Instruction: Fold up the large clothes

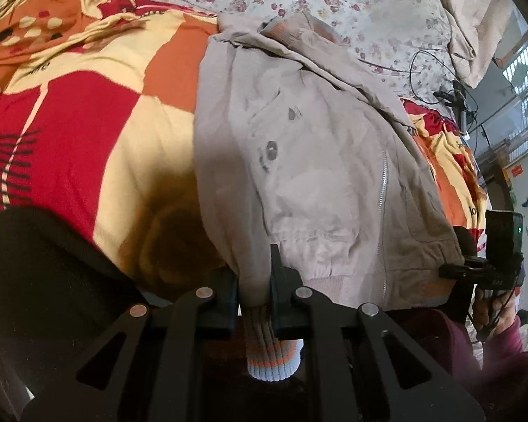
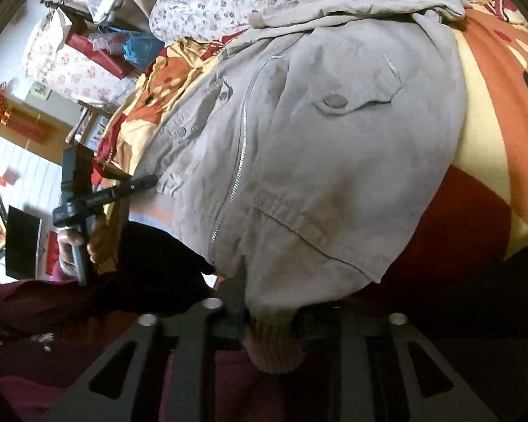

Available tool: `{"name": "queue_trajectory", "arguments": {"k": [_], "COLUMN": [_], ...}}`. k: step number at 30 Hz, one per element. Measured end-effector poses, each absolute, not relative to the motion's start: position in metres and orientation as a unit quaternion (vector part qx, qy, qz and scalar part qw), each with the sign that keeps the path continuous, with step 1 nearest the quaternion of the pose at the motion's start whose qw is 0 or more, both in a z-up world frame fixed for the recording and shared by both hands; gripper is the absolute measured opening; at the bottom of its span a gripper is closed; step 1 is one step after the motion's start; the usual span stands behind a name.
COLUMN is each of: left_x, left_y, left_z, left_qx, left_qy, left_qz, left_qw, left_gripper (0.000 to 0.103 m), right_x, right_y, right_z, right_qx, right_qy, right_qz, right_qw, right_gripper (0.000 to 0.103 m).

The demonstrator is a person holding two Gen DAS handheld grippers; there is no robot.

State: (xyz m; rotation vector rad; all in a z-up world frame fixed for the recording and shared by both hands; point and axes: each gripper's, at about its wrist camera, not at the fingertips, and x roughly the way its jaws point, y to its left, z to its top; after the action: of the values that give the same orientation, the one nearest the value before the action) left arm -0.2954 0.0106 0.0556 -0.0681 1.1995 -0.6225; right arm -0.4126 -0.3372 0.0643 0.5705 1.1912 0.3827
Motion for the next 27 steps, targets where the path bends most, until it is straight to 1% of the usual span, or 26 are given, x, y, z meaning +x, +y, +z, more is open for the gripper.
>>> {"name": "queue_trajectory", "arguments": {"k": [1,4,6,7,8,9,10,11,12,15,16,17,19,24,27], "left_x": [-0.296,-0.295,-0.294,-0.293,-0.293,-0.293,-0.294,-0.294,-0.294,-0.29,-0.288,-0.287,-0.285,-0.287,-0.282], "left_y": [0.01,0.006,0.003,0.001,-0.001,-0.002,-0.004,-0.006,-0.007,-0.008,-0.007,-0.006,-0.002,0.005,0.01], "left_z": [0.055,0.049,0.043,0.039,0.036,0.033,0.031,0.028,0.026,0.018,0.017,0.018,0.023,0.048,0.074], "left_qx": [-0.028,-0.02,-0.018,-0.016,-0.014,-0.013,-0.013,-0.016,-0.017,-0.024,-0.03,-0.037,-0.047,-0.046,-0.058], "left_qy": [0.554,0.558,0.565,0.568,0.573,0.577,0.58,0.584,0.586,0.6,0.603,0.603,0.601,0.567,0.535], "left_qz": [-0.288,-0.287,-0.28,-0.273,-0.267,-0.266,-0.267,-0.27,-0.271,-0.264,-0.265,-0.266,-0.276,-0.294,-0.297], "left_qw": [0.78,0.779,0.776,0.776,0.774,0.772,0.769,0.766,0.763,0.755,0.752,0.751,0.749,0.768,0.789], "left_gripper": [0.011,0.012,0.014,0.018,0.025,0.029,0.039,0.044,0.045,0.044,0.039,0.029,0.021,0.015,0.014], "right_x": [-0.416,-0.421,-0.424,-0.425,-0.425,-0.424,-0.425,-0.424,-0.425,-0.426,-0.426,-0.426,-0.425,-0.428,-0.431], "right_y": [-0.343,-0.346,-0.346,-0.345,-0.345,-0.343,-0.342,-0.34,-0.338,-0.334,-0.334,-0.333,-0.333,-0.342,-0.346], "right_z": [0.062,0.056,0.053,0.053,0.055,0.057,0.059,0.063,0.068,0.08,0.082,0.082,0.078,0.077,0.094], "right_qx": [0.268,0.27,0.273,0.268,0.263,0.26,0.257,0.252,0.248,0.242,0.242,0.243,0.245,0.265,0.27], "right_qy": [0.551,0.558,0.56,0.562,0.562,0.561,0.558,0.555,0.549,0.534,0.531,0.53,0.53,0.525,0.491], "right_qz": [0.174,0.169,0.169,0.169,0.167,0.165,0.165,0.166,0.169,0.176,0.174,0.176,0.175,0.166,0.172], "right_qw": [0.771,0.766,0.764,0.764,0.766,0.768,0.771,0.776,0.78,0.791,0.793,0.793,0.793,0.792,0.81], "right_gripper": [0.045,0.044,0.038,0.032,0.03,0.029,0.026,0.025,0.024,0.023,0.023,0.023,0.022,0.019,0.018]}}
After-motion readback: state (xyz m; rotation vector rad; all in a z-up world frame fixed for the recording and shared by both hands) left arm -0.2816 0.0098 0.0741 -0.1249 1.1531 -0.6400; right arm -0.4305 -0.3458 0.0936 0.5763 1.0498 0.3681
